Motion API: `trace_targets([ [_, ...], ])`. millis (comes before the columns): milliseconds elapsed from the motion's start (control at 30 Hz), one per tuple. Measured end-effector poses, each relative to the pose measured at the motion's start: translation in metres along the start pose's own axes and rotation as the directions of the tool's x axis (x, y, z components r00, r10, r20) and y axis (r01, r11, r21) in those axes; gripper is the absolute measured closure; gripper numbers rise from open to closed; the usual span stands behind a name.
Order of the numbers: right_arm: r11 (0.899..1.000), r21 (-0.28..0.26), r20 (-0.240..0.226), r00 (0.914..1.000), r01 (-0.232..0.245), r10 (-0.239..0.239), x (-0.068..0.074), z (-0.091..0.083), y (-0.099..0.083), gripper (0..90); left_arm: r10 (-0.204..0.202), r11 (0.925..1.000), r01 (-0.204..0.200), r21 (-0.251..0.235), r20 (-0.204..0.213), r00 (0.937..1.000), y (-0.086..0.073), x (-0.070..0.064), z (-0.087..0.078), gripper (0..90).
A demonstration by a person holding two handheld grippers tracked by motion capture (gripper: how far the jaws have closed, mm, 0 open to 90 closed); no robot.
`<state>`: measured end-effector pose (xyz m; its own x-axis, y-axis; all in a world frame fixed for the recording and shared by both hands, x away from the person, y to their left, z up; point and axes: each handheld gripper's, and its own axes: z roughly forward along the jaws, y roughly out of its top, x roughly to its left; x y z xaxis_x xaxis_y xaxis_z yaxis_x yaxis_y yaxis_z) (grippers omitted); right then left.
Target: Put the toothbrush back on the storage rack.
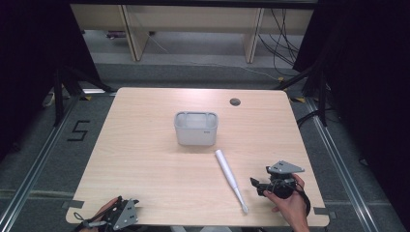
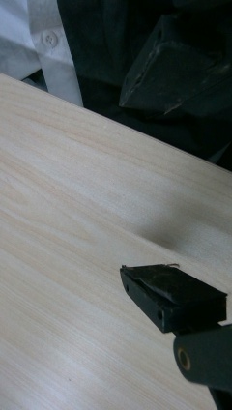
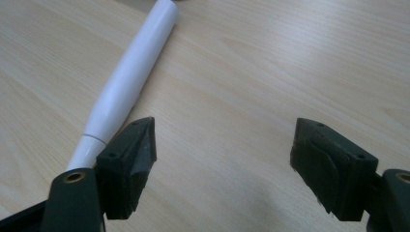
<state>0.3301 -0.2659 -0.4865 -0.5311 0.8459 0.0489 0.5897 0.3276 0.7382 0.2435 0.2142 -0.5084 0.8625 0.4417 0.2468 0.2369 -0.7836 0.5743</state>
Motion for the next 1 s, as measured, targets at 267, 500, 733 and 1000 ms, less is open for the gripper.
trace_targets([
  [267,0.996,-0.067,-0.003,0.9987,0.05,-0.05,0.0,-0.001,0.004,31.9,-0.004,1.0,0.004,-0.001,0.022,0.9997,0.0,0.001,0.0,17.0],
  [500,0.994,-0.082,-0.033,0.9962,0.077,-0.08,0.007,-0.004,0.007,46.6,-0.004,1.0,0.004,-0.001,0.023,0.9997,0.0,0.001,0.0,17.0],
  [733,0.99,-0.104,-0.058,0.9928,0.098,-0.105,0.019,-0.006,0.01,61.6,-0.003,1.0,0.003,0.002,0.037,0.9993,0.0,0.001,-0.001,16.9],
  [1000,0.984,-0.112,-0.122,0.9804,0.141,-0.155,0.039,-0.002,0.012,81.2,-0.006,1.0,0.006,-0.001,0.026,0.9997,0.0,0.001,0.0,16.9],
])
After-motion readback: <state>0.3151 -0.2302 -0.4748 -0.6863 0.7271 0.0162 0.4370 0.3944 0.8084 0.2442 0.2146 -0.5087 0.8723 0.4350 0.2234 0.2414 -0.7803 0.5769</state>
